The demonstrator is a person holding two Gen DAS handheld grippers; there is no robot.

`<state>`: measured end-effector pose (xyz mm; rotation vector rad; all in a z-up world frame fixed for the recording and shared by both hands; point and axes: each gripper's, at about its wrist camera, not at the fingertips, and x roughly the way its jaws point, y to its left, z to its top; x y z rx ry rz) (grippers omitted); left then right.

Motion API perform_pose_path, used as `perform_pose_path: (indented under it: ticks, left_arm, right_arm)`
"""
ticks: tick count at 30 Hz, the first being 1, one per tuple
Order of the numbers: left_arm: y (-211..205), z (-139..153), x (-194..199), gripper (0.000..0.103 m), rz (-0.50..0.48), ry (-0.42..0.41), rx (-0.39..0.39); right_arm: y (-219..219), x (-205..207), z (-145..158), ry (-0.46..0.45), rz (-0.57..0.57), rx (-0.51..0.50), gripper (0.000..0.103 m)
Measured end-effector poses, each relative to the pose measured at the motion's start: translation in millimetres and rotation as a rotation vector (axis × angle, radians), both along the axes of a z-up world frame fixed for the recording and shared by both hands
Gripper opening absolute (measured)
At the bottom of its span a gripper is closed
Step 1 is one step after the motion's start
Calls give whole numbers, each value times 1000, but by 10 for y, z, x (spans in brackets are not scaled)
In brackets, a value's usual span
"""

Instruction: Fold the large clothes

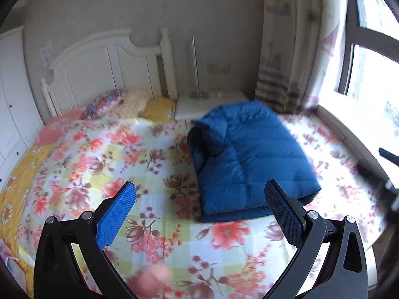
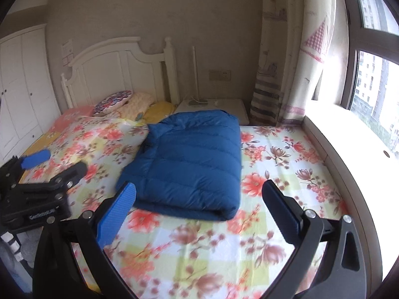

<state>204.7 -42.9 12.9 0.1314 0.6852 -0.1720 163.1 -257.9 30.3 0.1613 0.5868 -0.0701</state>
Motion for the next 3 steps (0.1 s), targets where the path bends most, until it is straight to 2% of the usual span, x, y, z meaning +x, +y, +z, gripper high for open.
perform_pose_path:
  ticks: [2, 3]
  left_arm:
    - [223, -179, 309, 99, 18, 83, -14]
    - [486, -310, 579, 99, 59, 140, -8]
  right_arm:
    - [-332, 157, -77, 10, -46, -12, 100]
    - [-609, 257, -152, 35, -95, -39, 100]
